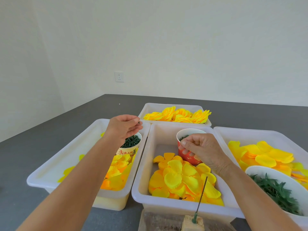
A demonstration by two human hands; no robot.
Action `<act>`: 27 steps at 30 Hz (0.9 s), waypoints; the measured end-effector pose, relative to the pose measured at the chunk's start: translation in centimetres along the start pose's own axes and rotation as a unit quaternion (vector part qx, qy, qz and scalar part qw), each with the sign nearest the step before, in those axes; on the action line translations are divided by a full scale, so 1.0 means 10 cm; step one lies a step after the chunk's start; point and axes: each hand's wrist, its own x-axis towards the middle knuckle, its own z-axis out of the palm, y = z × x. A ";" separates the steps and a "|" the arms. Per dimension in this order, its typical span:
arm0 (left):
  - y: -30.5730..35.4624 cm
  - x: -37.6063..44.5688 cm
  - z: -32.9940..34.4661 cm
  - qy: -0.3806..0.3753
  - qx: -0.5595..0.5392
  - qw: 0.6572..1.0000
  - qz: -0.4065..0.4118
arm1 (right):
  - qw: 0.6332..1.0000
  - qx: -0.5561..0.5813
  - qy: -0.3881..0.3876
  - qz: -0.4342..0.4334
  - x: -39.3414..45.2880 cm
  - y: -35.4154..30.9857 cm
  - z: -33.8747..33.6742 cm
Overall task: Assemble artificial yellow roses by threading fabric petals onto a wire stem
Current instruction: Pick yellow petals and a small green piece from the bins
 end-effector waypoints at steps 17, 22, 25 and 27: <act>0.60 -1.24 0.65 -0.220 -0.146 0.964 -0.036 | 0.973 0.176 0.076 -0.131 -0.58 -1.06 -0.19; 0.68 -1.54 0.67 -0.233 -0.099 0.967 -0.021 | 0.961 0.185 0.115 -0.168 -0.82 -1.28 -0.14; 0.68 -1.69 0.66 -0.240 -0.095 0.966 -0.017 | 0.958 0.179 0.126 -0.186 -0.95 -1.35 -0.11; 0.66 -1.76 0.66 -0.242 -0.105 0.964 -0.018 | 0.953 0.197 0.134 -0.186 -1.01 -1.36 -0.09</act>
